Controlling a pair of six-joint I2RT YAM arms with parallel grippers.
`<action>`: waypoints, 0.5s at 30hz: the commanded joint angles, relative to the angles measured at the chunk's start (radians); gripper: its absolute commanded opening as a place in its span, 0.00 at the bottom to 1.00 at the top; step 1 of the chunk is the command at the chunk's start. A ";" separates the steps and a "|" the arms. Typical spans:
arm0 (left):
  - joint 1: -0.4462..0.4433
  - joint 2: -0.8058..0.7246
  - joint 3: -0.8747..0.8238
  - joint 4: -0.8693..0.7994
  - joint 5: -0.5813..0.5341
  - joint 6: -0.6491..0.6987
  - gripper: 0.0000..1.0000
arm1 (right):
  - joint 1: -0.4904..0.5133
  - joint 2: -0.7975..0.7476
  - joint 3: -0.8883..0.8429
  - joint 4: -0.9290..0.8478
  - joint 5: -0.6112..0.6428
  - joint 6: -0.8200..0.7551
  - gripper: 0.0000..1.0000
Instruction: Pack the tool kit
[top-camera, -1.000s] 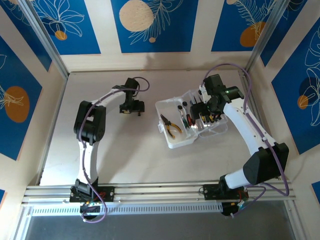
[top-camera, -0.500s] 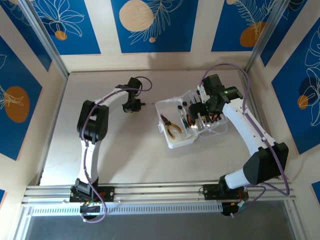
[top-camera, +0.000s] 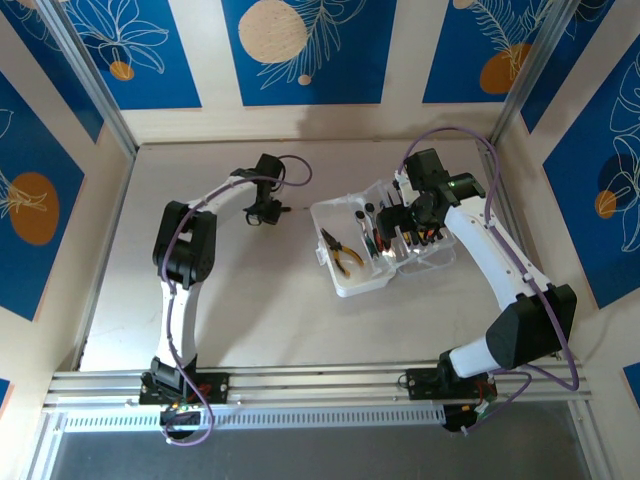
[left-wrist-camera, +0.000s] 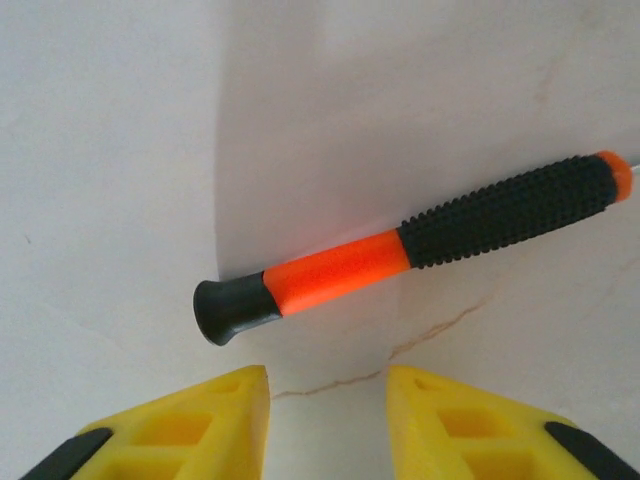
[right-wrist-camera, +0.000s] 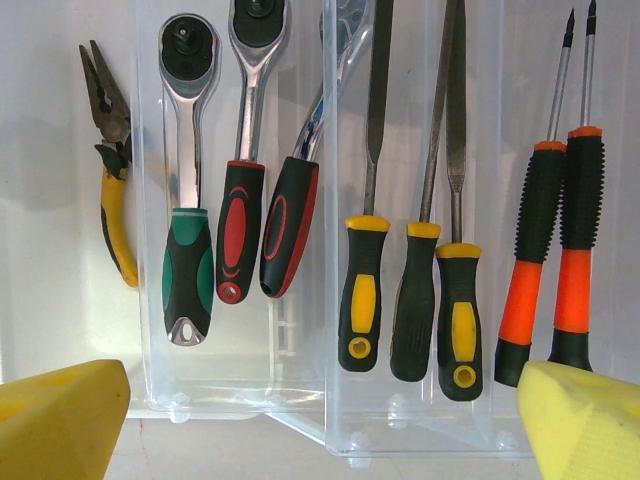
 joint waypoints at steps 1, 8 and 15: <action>-0.003 -0.055 0.022 0.010 -0.023 0.153 0.38 | 0.002 0.000 0.019 -0.018 -0.025 0.007 0.99; -0.003 -0.007 0.061 0.039 -0.009 0.324 0.44 | -0.001 0.000 0.028 -0.025 -0.024 0.007 0.99; 0.004 0.080 0.134 0.022 0.008 0.431 0.47 | -0.005 -0.005 0.020 -0.028 -0.022 0.008 0.99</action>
